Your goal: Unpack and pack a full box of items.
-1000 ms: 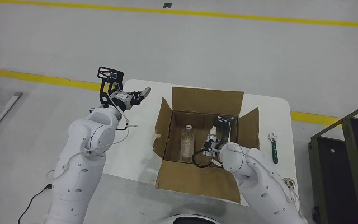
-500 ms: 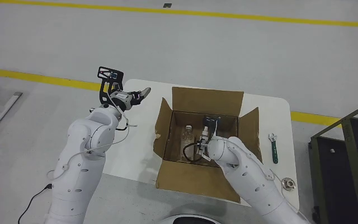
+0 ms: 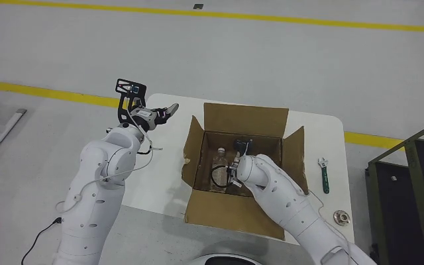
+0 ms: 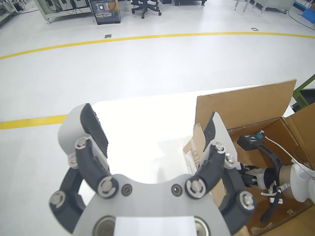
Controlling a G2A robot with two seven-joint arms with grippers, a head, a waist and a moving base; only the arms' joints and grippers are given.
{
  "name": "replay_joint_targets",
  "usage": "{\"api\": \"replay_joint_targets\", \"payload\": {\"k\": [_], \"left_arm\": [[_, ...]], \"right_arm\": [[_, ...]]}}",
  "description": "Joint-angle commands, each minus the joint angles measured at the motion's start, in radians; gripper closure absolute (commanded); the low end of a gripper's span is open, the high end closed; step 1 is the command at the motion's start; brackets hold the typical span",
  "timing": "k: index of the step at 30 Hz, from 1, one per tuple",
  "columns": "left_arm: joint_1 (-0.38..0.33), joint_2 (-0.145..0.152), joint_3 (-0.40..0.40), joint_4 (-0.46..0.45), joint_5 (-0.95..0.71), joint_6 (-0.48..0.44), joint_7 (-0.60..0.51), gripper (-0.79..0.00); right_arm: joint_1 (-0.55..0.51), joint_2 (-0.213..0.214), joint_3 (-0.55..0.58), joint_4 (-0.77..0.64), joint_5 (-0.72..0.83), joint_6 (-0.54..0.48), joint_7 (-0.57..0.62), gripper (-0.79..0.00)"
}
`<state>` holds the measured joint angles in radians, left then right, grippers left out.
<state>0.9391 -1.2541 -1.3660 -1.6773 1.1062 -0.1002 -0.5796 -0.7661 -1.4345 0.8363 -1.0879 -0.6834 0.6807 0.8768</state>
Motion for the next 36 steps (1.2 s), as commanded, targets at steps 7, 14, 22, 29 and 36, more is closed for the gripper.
{"api": "replay_joint_targets", "payload": {"k": [7,14,22,29,36], "left_arm": [[0.000,0.000,0.000,0.000,0.000,0.000,0.000,-0.785],[0.000,0.000,0.000,0.000,0.000,0.000,0.000,-0.785],[0.000,0.000,0.000,0.000,0.000,0.000,0.000,-0.785],[0.000,0.000,0.000,0.000,0.000,0.000,0.000,-0.785],[0.000,0.000,0.000,0.000,0.000,0.000,0.000,-0.785]], "right_arm": [[0.031,-0.023,-0.022,0.072,0.020,-0.007,-0.012,-0.179],[0.048,-0.039,-0.033,0.116,0.034,-0.018,-0.019,-0.339],[0.055,-0.044,-0.020,0.113,0.034,-0.024,-0.026,-0.548],[-0.008,-0.006,0.064,-0.120,-0.032,-0.003,-0.016,-0.551],[-0.217,0.081,0.254,-0.595,-0.237,-0.021,0.120,0.000]]}}
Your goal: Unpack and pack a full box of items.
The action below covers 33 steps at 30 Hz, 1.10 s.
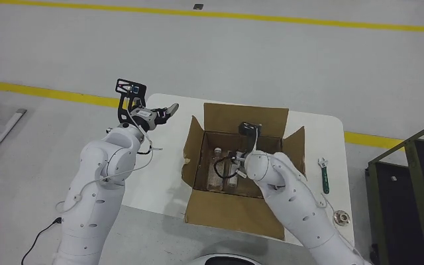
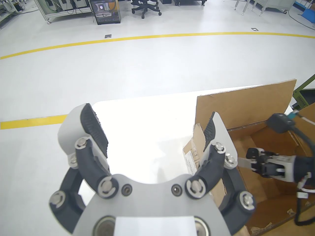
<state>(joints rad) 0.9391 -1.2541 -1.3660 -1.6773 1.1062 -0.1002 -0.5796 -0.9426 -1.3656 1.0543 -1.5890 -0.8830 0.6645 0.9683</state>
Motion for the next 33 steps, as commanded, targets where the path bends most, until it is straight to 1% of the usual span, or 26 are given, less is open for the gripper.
{"api": "replay_joint_targets", "payload": {"k": [1,5,6,9,12,16,21,25,30,33], "left_arm": [[0.000,0.000,0.000,0.000,0.000,0.000,0.000,-0.785],[0.000,0.000,0.000,0.000,0.000,0.000,0.000,-0.785],[0.000,0.000,0.000,0.000,0.000,0.000,0.000,-0.785],[0.000,0.000,0.000,0.000,0.000,0.000,0.000,-0.785],[0.000,0.000,0.000,0.000,0.000,0.000,0.000,-0.785],[0.000,0.000,0.000,0.000,0.000,0.000,0.000,-0.785],[0.000,0.000,0.000,0.000,0.000,0.000,0.000,-0.785],[0.000,0.000,0.000,0.000,0.000,0.000,0.000,-0.785],[0.000,0.000,0.000,0.000,0.000,0.000,0.000,-0.785],[0.000,0.000,0.000,0.000,0.000,0.000,0.000,-0.785]], "right_arm": [[-0.076,0.023,0.067,-0.161,-0.069,-0.013,0.055,0.000],[-0.198,0.058,0.210,-0.386,-0.159,-0.051,0.137,0.000],[-0.237,0.067,0.264,-0.454,-0.171,-0.064,0.158,0.000],[-0.307,0.080,0.390,-0.573,-0.140,-0.099,0.201,0.000],[-0.379,0.091,0.533,-0.668,-0.116,-0.127,0.226,0.000],[-0.477,0.100,0.661,-0.735,-0.143,-0.120,0.246,0.000],[-0.555,0.111,0.770,-0.699,-0.224,-0.134,0.321,0.000],[-0.600,0.119,0.814,-0.613,-0.312,-0.200,0.387,0.000],[-0.587,0.126,0.807,-0.470,-0.437,-0.286,0.473,0.000],[-0.558,0.128,0.759,-0.385,-0.478,-0.326,0.497,0.000]]}}
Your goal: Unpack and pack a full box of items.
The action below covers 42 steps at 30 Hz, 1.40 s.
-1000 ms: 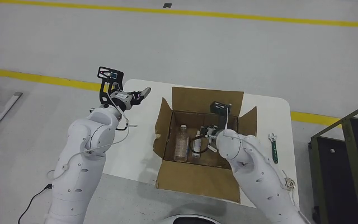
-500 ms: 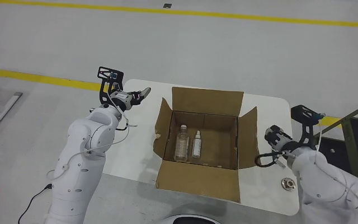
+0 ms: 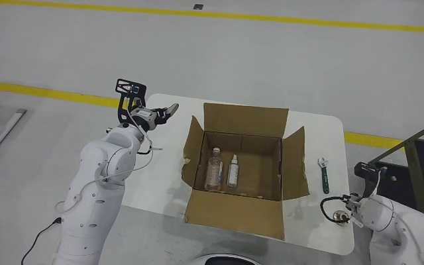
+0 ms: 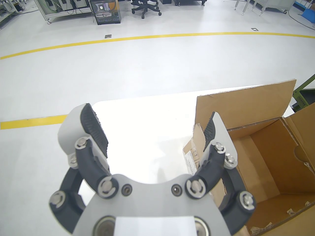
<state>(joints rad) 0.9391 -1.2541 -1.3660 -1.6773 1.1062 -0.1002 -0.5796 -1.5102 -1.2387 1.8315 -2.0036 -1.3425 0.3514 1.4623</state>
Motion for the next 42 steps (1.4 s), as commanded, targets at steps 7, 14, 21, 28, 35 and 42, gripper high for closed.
{"api": "replay_joint_targets", "payload": {"k": [7,14,21,28,35,42], "left_arm": [[0.000,0.000,0.000,0.000,0.000,0.000,0.000,-0.785],[0.000,0.000,0.000,0.000,0.000,0.000,0.000,-0.785],[0.000,0.000,0.000,0.000,0.000,0.000,0.000,-0.785],[0.000,0.000,0.000,0.000,0.000,0.000,0.000,-0.785],[0.000,0.000,0.000,0.000,0.000,0.000,0.000,-0.785],[0.000,0.000,0.000,0.000,0.000,0.000,0.000,-0.785]], "right_arm": [[0.016,0.000,-0.031,0.055,-0.024,-0.008,0.008,0.000],[0.011,0.000,-0.038,0.051,-0.035,-0.035,-0.080,0.000],[0.144,0.010,-0.051,0.219,-0.030,-0.183,-0.233,0.000],[0.381,0.018,-0.128,0.522,-0.089,-0.272,-0.210,0.000],[0.581,0.022,-0.195,0.736,-0.138,-0.323,-0.133,0.000],[0.702,0.024,-0.249,0.867,-0.190,-0.379,-0.043,0.000]]}}
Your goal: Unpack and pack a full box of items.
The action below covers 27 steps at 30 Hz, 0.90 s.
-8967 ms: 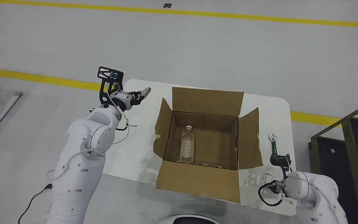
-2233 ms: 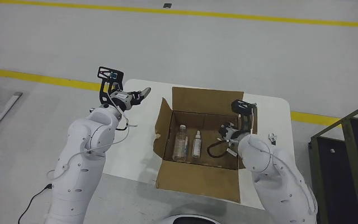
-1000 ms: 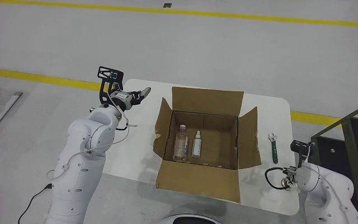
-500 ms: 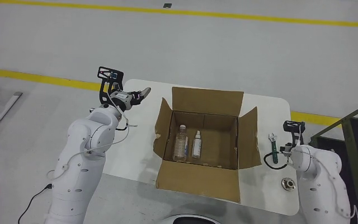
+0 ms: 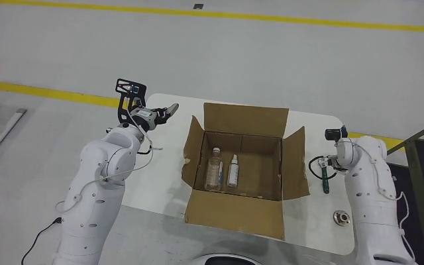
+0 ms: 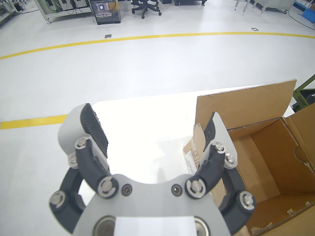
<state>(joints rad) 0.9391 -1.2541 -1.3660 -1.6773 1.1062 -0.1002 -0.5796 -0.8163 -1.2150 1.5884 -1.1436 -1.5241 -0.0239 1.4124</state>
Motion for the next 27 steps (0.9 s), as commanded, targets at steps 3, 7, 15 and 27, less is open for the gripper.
{"api": "replay_joint_targets", "payload": {"k": [3,7,15,27], "left_arm": [[0.000,0.000,0.000,0.000,0.000,0.000,0.000,-0.785],[0.000,0.000,0.000,0.000,0.000,0.000,0.000,-0.785],[0.000,0.000,0.000,0.000,0.000,0.000,0.000,-0.785],[0.000,0.000,0.000,0.000,0.000,0.000,0.000,-0.785]], "right_arm": [[0.012,0.001,-0.008,0.010,-0.017,-0.003,0.016,0.000],[0.012,0.001,-0.008,0.010,-0.017,-0.003,0.016,0.000],[-0.038,0.004,0.021,-0.015,0.051,-0.020,-0.052,0.000],[-0.088,0.026,0.116,-0.006,0.179,-0.077,-0.085,-0.320]]}}
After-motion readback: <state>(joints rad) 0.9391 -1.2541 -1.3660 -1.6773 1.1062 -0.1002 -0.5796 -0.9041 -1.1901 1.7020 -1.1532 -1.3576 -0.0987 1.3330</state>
